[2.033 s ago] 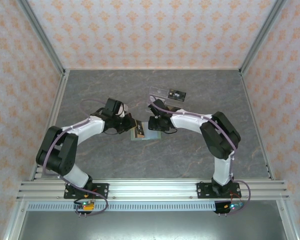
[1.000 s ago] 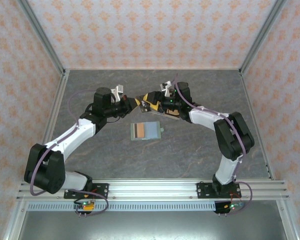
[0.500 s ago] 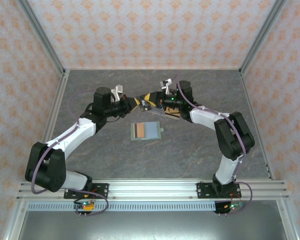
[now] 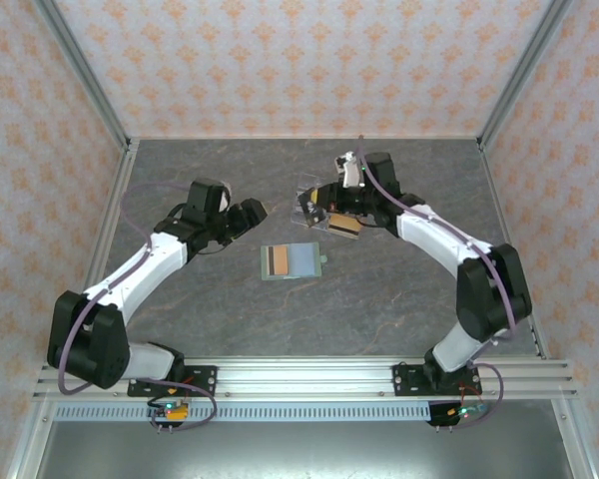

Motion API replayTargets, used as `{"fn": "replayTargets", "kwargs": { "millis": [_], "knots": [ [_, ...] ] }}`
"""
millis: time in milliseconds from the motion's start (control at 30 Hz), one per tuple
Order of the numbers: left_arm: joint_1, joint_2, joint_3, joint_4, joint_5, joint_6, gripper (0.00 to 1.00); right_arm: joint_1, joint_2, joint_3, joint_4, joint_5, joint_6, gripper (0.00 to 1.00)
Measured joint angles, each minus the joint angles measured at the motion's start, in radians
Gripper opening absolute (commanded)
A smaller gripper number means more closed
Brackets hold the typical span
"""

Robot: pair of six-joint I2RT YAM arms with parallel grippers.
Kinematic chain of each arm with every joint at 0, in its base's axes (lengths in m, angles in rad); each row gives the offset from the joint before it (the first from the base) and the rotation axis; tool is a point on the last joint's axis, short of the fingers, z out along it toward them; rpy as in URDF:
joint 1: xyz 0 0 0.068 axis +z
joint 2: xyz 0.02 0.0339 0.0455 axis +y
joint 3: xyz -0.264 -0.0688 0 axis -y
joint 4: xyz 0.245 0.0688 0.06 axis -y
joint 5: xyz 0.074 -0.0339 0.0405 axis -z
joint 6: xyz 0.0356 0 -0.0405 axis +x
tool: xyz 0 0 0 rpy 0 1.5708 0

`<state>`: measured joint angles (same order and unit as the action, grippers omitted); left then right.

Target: Take the credit cards out of the card holder

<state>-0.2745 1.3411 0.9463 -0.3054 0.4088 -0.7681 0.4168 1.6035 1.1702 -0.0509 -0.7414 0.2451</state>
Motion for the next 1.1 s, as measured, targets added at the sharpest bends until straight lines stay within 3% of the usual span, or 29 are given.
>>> {"fn": "replayTargets", "kwargs": {
  "millis": [200,333,667,900,1100],
  "knots": [
    [0.042,-0.080,-0.007,-0.103,-0.104,0.089,0.98,-0.007,-0.048,0.109,-0.216,0.208,-0.372,0.00],
    [0.048,-0.102,-0.017,-0.123,-0.143,0.123,1.00,-0.012,-0.008,0.213,-0.326,0.256,-0.615,0.00],
    [0.048,-0.118,-0.040,-0.160,-0.159,0.142,1.00,-0.114,0.257,0.488,-0.520,0.243,-1.049,0.00],
    [0.048,-0.121,-0.041,-0.163,-0.156,0.141,1.00,-0.200,0.379,0.665,-0.664,0.150,-1.216,0.00],
    [0.048,-0.121,-0.040,-0.166,-0.156,0.141,1.00,-0.216,0.419,0.742,-0.750,0.079,-1.306,0.00]
  ]
}}
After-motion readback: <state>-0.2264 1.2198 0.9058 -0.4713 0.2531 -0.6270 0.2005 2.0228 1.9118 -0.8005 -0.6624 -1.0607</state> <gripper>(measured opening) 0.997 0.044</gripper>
